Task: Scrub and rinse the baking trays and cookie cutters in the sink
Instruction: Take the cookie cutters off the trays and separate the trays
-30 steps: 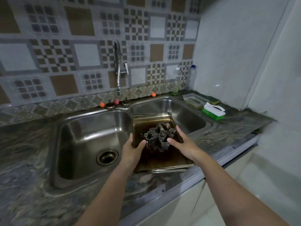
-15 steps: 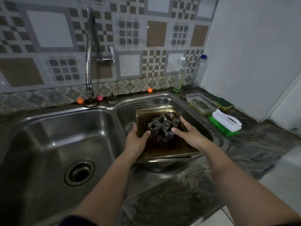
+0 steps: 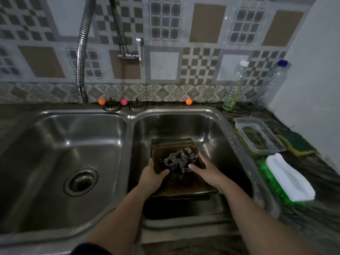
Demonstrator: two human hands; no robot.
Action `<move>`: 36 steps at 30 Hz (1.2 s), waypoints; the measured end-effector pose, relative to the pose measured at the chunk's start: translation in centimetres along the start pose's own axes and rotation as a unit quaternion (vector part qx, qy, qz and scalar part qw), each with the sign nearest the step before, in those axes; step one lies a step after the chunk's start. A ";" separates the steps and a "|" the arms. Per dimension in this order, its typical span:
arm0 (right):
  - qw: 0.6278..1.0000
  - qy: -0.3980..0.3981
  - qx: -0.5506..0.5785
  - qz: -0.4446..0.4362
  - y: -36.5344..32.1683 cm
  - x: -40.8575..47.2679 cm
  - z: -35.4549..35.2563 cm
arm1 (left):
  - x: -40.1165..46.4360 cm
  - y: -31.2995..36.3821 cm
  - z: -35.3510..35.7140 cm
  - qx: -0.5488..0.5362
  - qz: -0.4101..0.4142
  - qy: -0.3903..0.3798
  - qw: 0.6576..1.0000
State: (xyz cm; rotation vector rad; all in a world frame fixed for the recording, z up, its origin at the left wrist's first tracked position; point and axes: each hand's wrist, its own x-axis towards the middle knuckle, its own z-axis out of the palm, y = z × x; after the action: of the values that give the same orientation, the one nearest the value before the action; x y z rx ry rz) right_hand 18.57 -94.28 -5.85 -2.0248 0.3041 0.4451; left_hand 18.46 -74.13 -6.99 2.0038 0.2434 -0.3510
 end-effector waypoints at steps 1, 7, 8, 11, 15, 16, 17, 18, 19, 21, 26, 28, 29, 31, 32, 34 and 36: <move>1.000 -0.010 -0.006 0.003 0.4 0.6 -0.1 | 0.3 0.0 0.4 0.004 -0.015 0.000 1.000; 0.998 -0.059 -0.033 0.015 2.2 2.8 0.4 | 1.6 -0.6 1.9 0.048 -0.098 -0.013 0.994; 0.997 -0.064 -0.039 0.016 2.3 3.1 0.6 | 1.8 -0.9 2.1 0.050 -0.111 -0.019 0.992; 0.995 -0.072 -0.060 0.015 2.7 3.6 1.0 | 2.6 -1.7 2.5 0.058 -0.131 -0.026 0.989; 0.993 -0.083 -0.085 0.020 3.4 4.0 1.3 | 3.2 -2.0 2.8 0.069 -0.134 -0.036 0.988; 0.992 -0.087 -0.090 0.024 3.5 4.0 1.4 | 3.3 -2.2 2.9 0.069 -0.130 -0.041 0.988; 0.991 -0.092 -0.089 0.028 3.6 4.1 1.4 | 3.4 -2.3 2.9 0.071 -0.126 -0.049 0.988; 0.991 -0.094 -0.090 0.030 3.7 4.1 1.5 | 3.5 -2.6 2.8 0.074 -0.123 -0.058 0.988; 0.990 -0.094 -0.096 0.029 3.9 4.2 1.7 | 3.7 -2.7 2.7 0.078 -0.120 -0.067 0.987; 0.988 -0.096 -0.115 0.025 4.0 4.1 1.9 | 3.9 -3.2 2.5 0.083 -0.111 -0.079 0.987; 0.987 -0.101 -0.120 0.022 4.0 4.3 1.8 | 4.2 -3.4 2.2 0.160 -0.078 -0.107 0.978; 0.981 -0.090 -0.173 0.007 3.7 4.7 1.8 | 4.2 -2.9 2.2 0.267 -0.032 -0.094 0.959; 0.972 -0.083 -0.219 -0.007 3.6 4.9 1.8 | 4.3 -2.6 2.1 0.316 0.001 -0.081 0.945; 0.949 -0.076 -0.305 -0.038 3.0 5.2 1.8 | 4.7 -2.2 1.9 0.388 0.069 -0.070 0.917; 0.938 -0.078 -0.335 -0.053 2.6 5.4 1.8 | 5.0 -2.1 1.9 0.411 0.092 -0.078 0.903; 0.919 -0.086 -0.376 -0.077 2.1 5.7 2.1 | 5.7 -2.2 1.9 0.435 0.112 -0.104 0.887; 0.908 -0.093 -0.398 -0.093 2.0 6.0 2.8 | 6.2 -2.4 2.1 0.437 0.102 -0.123 0.885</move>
State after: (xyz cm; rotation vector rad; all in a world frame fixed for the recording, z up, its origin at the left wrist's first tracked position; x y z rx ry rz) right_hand 22.70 -92.87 -11.27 -2.7408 -0.2405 0.7149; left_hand 23.17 -74.85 -12.01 2.7985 -0.3593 -0.6528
